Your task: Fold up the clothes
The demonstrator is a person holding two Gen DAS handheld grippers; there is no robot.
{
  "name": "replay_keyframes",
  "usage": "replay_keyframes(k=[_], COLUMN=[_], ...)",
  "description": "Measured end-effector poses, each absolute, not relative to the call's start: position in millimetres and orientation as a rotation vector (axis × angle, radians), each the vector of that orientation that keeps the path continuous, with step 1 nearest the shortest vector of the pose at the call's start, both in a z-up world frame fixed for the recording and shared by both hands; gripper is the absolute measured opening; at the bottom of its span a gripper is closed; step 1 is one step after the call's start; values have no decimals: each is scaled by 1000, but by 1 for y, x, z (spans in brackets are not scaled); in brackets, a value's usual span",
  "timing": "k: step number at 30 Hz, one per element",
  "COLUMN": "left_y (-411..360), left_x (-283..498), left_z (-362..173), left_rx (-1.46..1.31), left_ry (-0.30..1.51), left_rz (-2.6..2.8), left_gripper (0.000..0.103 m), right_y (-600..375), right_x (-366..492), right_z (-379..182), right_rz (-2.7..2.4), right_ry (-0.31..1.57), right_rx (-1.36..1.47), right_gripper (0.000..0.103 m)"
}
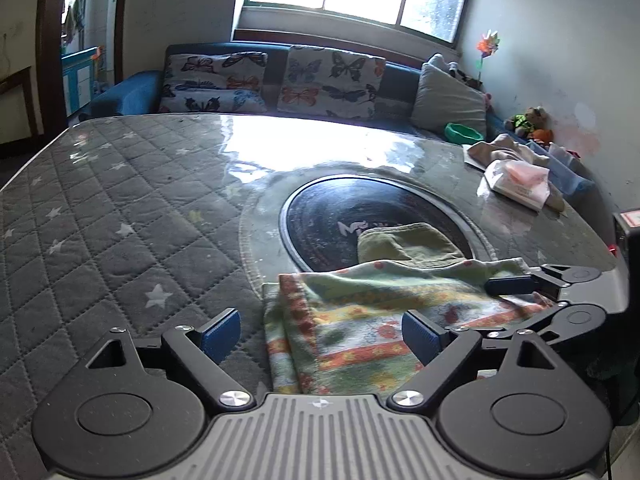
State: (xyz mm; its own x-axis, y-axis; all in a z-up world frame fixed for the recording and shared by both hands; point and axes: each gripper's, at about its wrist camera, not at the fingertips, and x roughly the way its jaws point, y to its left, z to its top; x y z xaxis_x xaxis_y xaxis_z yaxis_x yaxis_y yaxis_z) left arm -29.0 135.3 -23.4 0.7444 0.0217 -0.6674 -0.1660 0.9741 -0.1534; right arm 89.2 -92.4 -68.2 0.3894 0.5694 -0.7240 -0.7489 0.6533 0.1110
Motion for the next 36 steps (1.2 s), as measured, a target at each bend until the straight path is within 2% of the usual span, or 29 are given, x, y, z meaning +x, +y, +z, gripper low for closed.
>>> replay_keyframes(k=[6, 12, 20, 25, 28, 36], left_y=[137, 136, 135, 135, 137, 146], left_x=[-28, -30, -35, -39, -41, -44], left_z=[-28, -32, -35, -38, -39, -40], left_rx=[-214, -216, -228, -237, -247, -264], left_ry=[761, 779, 797, 808, 814, 824], left_rz=[134, 149, 164, 172, 182, 220], left_gripper=[92, 93, 100, 103, 103, 103], right_y=[-92, -88, -76, -68, -63, -44], right_x=[74, 46, 5, -17, -26, -46], right_z=[-58, -45, -38, -42, -42, -45], right_rz=[872, 920, 1021, 1065, 1096, 1150], right_ry=[783, 706, 647, 630, 616, 590], right_rx=[-259, -320, -379, -430, -465, -521], right_gripper=[89, 87, 86, 79, 70, 62])
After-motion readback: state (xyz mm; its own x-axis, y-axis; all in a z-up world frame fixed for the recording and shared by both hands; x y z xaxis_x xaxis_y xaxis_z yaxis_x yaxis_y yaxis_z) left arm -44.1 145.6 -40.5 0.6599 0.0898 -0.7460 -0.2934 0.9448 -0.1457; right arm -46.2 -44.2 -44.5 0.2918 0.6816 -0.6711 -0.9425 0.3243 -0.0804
